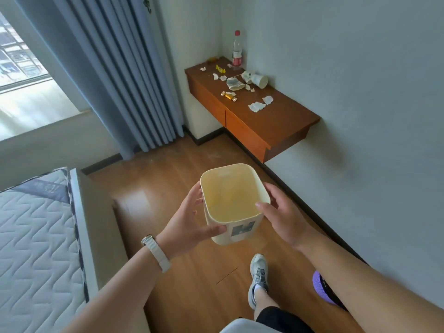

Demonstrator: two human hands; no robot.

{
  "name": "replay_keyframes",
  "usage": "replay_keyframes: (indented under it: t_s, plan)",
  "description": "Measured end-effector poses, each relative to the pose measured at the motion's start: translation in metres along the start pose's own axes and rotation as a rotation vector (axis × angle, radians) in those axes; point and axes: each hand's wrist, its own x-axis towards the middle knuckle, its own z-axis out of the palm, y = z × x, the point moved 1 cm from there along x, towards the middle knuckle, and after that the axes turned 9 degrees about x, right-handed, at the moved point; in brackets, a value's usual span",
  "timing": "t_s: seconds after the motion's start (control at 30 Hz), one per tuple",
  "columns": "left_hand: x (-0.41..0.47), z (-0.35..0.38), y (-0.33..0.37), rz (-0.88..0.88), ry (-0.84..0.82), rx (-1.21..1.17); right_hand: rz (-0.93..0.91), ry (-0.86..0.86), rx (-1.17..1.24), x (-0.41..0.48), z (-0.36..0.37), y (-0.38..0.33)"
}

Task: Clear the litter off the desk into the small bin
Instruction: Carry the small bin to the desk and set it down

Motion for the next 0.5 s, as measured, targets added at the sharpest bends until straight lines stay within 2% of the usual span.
replay_keyframes:
  t_s: [0.2, 0.5]
  plan:
    - [0.099, -0.027, 0.021, -0.033, 0.073, 0.007, -0.020, -0.050, 0.022, 0.106, -0.037, -0.029]
    - [0.234, -0.041, 0.036, -0.062, 0.091, 0.039, -0.034, -0.097, 0.054, 0.236, -0.097, -0.046]
